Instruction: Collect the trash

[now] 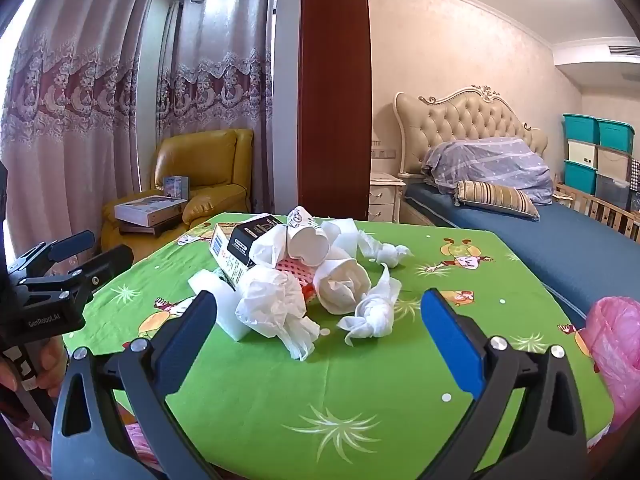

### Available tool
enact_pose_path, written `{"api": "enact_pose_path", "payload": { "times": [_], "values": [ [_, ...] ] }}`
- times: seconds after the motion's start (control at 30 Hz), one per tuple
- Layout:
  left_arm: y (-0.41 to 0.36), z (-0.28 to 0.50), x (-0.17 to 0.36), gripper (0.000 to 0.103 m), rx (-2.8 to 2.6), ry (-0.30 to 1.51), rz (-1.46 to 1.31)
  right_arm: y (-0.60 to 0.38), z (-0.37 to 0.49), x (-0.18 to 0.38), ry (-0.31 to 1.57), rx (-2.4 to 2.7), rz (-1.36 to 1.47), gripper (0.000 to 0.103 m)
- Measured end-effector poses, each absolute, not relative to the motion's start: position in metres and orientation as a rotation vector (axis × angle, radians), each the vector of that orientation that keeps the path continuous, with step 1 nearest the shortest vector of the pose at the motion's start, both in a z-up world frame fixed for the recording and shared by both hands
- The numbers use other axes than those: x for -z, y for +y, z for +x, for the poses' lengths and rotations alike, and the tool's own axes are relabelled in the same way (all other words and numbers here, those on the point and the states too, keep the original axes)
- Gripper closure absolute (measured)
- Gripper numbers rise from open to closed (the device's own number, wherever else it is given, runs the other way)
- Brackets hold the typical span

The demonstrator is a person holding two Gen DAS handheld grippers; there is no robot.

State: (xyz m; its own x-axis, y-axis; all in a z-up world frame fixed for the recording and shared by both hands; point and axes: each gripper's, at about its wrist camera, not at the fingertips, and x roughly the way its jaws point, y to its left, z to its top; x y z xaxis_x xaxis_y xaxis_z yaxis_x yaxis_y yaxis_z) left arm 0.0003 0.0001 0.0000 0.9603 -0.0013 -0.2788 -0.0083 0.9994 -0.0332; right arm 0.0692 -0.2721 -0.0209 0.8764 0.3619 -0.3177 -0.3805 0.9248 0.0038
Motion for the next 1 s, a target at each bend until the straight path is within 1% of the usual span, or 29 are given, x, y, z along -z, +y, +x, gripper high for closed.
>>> {"api": "enact_pose_path", "payload": {
  "times": [1.0],
  "values": [
    [-0.0051,0.0009,0.0021,0.006,0.002,0.273,-0.020,-0.2749,0.0713,0.0218,0.326,-0.392,-0.040,0.004]
  ]
}}
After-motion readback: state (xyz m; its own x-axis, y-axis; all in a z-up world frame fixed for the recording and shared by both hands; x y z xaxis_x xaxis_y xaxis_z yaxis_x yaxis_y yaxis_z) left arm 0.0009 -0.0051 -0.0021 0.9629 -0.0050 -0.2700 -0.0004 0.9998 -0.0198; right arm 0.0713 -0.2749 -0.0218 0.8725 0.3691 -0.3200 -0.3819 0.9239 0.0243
